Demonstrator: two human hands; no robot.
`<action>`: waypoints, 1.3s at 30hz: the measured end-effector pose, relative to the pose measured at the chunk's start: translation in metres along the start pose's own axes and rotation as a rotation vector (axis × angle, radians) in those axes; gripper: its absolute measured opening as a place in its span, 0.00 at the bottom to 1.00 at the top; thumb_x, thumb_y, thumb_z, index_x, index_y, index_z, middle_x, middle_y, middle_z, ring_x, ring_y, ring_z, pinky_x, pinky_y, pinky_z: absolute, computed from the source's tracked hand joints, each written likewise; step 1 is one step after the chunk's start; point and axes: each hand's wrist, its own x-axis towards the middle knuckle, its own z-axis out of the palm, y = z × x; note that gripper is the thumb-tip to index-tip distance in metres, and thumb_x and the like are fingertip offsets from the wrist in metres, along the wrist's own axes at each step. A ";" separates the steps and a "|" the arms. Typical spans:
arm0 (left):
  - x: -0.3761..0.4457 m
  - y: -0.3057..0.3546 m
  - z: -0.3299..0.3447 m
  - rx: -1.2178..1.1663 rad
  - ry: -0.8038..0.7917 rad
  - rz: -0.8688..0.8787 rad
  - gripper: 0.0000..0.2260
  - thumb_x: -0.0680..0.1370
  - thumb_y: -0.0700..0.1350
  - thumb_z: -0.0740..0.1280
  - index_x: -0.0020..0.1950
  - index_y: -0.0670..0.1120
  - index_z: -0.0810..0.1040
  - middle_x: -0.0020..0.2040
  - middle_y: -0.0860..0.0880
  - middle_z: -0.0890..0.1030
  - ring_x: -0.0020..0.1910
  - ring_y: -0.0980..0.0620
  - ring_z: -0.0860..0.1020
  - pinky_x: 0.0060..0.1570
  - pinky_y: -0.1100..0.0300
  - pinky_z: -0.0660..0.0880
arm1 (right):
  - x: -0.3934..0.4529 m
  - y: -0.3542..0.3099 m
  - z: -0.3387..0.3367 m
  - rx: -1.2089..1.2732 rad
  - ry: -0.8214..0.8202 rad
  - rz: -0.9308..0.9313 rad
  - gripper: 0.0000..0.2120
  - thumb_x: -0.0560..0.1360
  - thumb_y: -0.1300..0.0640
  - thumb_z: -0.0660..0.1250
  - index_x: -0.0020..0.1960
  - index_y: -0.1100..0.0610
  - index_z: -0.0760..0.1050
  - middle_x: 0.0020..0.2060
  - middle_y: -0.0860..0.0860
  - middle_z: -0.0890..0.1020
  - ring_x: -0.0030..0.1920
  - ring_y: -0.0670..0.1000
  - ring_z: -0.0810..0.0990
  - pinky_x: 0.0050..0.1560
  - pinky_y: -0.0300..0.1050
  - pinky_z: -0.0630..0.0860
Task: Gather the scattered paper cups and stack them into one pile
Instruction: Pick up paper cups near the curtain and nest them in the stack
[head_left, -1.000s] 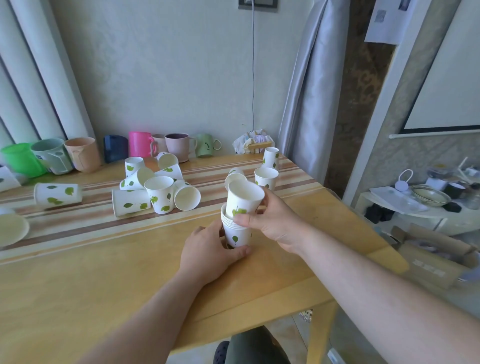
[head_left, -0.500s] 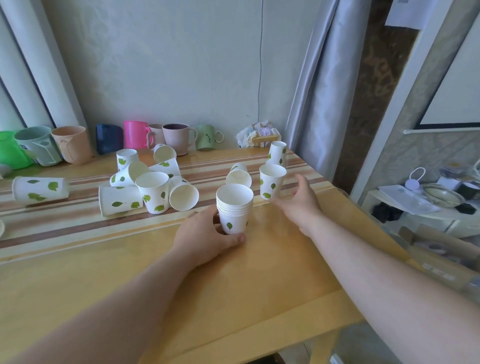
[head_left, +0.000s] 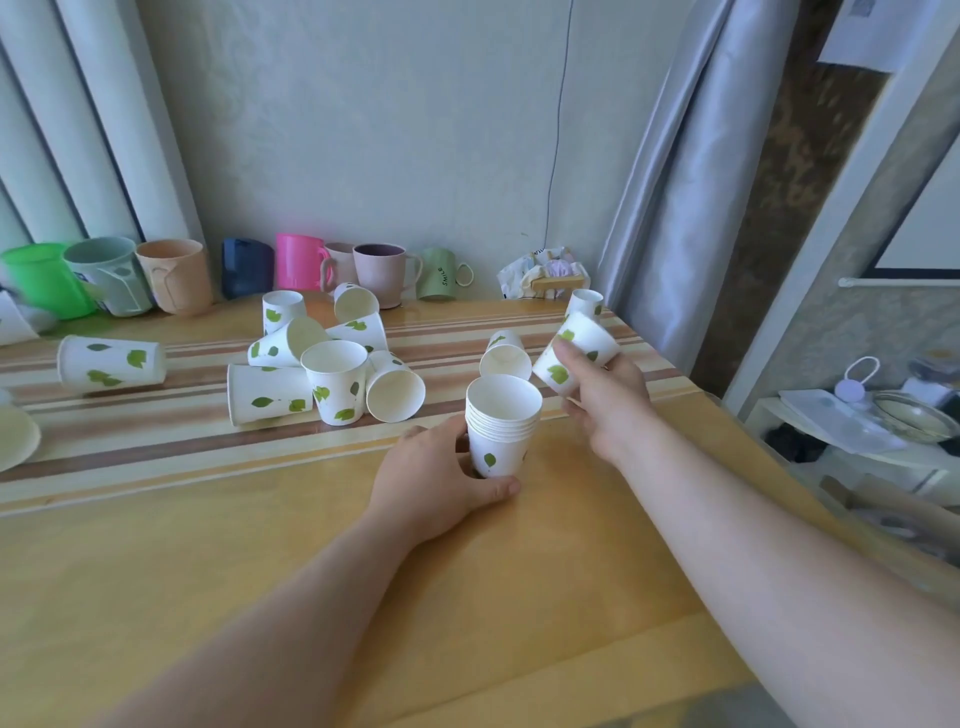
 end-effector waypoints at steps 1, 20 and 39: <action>-0.001 0.001 0.000 0.003 -0.002 0.001 0.29 0.62 0.73 0.75 0.58 0.62 0.78 0.50 0.65 0.84 0.57 0.54 0.79 0.55 0.51 0.79 | -0.009 -0.010 0.001 0.039 -0.056 -0.002 0.09 0.77 0.51 0.80 0.54 0.48 0.82 0.49 0.48 0.88 0.51 0.52 0.87 0.57 0.51 0.79; -0.004 0.004 -0.002 0.017 0.022 -0.009 0.24 0.66 0.71 0.74 0.56 0.60 0.79 0.46 0.64 0.82 0.53 0.53 0.80 0.50 0.52 0.78 | -0.069 0.001 0.020 -0.318 -0.428 -0.315 0.26 0.71 0.59 0.85 0.64 0.46 0.80 0.61 0.43 0.88 0.62 0.39 0.84 0.63 0.45 0.79; -0.001 0.004 0.004 -0.031 0.180 -0.095 0.25 0.72 0.64 0.75 0.53 0.55 0.64 0.50 0.59 0.80 0.56 0.49 0.73 0.50 0.54 0.71 | 0.088 0.006 0.049 -1.694 -0.481 -0.870 0.54 0.71 0.74 0.74 0.83 0.36 0.56 0.84 0.49 0.53 0.79 0.60 0.62 0.67 0.60 0.77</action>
